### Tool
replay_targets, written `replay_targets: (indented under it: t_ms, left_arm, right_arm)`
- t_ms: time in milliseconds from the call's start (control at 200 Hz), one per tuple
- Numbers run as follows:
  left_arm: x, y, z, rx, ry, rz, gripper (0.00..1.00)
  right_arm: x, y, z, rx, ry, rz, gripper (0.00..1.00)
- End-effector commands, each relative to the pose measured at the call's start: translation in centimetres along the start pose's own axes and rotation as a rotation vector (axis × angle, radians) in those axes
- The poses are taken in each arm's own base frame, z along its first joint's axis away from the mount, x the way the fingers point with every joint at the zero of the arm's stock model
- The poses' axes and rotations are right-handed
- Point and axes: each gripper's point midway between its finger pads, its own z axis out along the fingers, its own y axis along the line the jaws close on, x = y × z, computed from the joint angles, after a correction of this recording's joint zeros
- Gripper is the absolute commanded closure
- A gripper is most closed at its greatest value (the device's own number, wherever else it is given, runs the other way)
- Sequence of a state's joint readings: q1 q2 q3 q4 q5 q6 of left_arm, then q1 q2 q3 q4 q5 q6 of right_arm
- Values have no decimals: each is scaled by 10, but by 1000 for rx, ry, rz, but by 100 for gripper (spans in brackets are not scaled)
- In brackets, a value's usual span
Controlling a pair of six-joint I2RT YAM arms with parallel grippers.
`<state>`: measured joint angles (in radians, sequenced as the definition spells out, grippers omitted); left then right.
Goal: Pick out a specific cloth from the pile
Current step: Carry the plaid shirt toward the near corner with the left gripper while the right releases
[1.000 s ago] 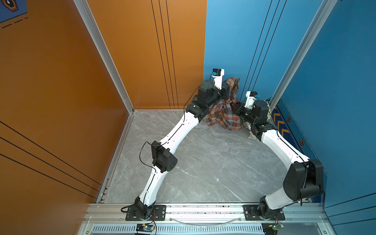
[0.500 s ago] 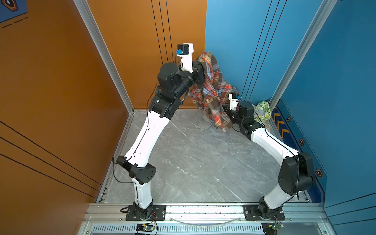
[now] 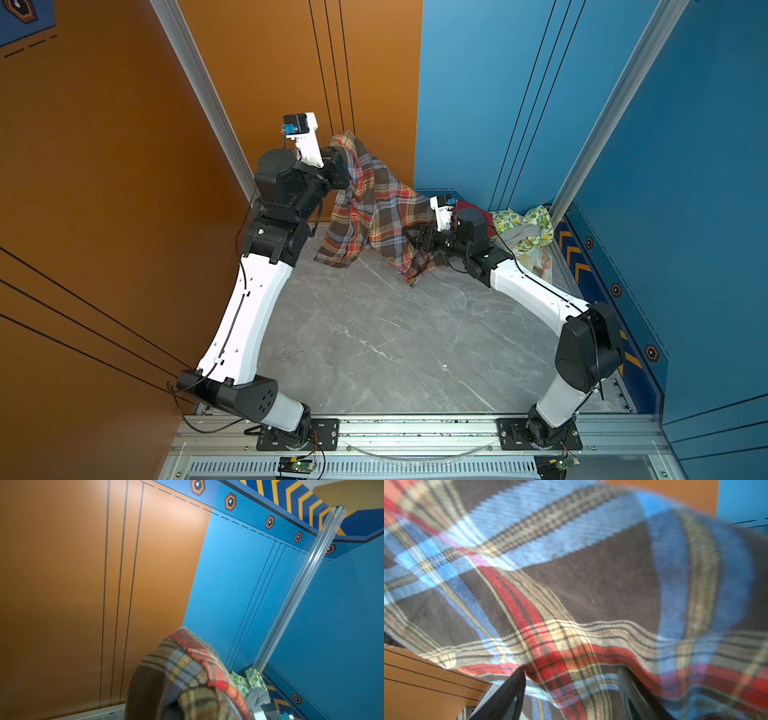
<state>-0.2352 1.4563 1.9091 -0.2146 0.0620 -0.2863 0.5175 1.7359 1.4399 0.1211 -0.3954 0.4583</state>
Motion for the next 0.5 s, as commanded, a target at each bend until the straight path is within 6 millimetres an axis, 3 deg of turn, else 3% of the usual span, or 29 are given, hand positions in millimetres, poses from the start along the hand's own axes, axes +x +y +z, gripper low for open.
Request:
replay_targets:
  t_ms: [0, 265, 490]
  left_arm:
    - [-63, 9, -44, -37, -186, -42, 100]
    - [-89, 34, -78, -146, -258, -60, 100]
    - [-96, 47, -86, -201, -285, -84, 100]
  right_arm:
    - [4, -4, 4, 54, 17, -64, 28]
    - [23, -19, 5, 108, 34, -158, 24]
    - [50, -18, 14, 59, 50, -318, 22]
